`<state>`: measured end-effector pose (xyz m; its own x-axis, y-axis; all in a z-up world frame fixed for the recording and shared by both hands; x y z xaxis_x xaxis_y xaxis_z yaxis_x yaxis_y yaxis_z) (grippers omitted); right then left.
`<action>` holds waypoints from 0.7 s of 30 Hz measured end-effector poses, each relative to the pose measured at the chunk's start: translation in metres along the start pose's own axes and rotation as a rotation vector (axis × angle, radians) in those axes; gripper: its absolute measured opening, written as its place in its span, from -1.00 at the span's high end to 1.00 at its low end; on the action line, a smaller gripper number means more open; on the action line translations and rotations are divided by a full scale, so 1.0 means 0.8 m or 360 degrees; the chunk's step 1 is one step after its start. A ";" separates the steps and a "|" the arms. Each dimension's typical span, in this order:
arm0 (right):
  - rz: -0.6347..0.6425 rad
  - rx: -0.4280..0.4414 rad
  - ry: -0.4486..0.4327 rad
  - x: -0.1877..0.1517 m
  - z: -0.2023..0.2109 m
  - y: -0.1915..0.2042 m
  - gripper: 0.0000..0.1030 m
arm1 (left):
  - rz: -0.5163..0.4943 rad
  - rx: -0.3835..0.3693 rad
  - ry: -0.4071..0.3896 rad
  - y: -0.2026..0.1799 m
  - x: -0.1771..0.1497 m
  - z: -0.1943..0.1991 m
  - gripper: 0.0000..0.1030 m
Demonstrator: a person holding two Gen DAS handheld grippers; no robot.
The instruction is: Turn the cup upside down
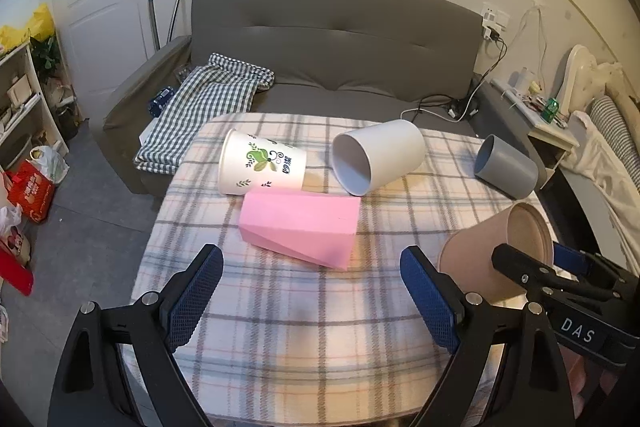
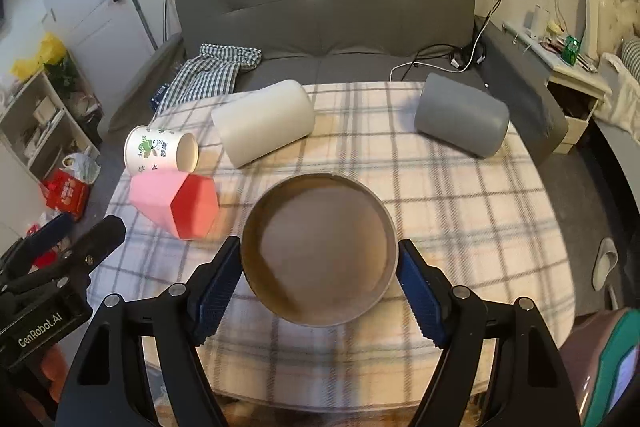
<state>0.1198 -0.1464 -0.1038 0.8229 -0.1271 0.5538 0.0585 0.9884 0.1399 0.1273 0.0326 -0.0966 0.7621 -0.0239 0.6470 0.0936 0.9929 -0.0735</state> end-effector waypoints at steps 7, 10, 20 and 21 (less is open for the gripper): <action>0.0040 -0.0002 -0.0013 0.006 -0.001 -0.006 -0.48 | -0.0005 -0.0005 0.0020 -0.006 -0.003 -0.005 -0.81; 0.0065 0.0000 0.0021 0.008 -0.010 -0.006 -0.48 | -0.0007 -0.0003 0.0030 -0.009 -0.005 -0.008 -0.81; 0.0058 0.0053 0.0081 0.018 -0.026 -0.012 -0.55 | 0.0013 0.0021 0.0041 -0.008 -0.012 0.001 -0.81; 0.0044 0.0050 0.0063 0.020 -0.022 -0.016 -0.66 | 0.0009 0.0029 0.0034 -0.009 -0.012 0.005 -0.81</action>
<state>0.1420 -0.1594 -0.1110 0.8457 -0.0959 0.5250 0.0183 0.9883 0.1511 0.1171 0.0258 -0.0990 0.7760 -0.0203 0.6304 0.0777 0.9950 -0.0635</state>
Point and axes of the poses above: each gripper's, at about its wrist camera, not at the fingertips, and z roughly against the way its jaws point, y to its left, x to its top, the point moved 6 cm from there along -z, roughly the way its jaws point, and after that the axes turned 2 degrees about y, right-handed, at the moved point
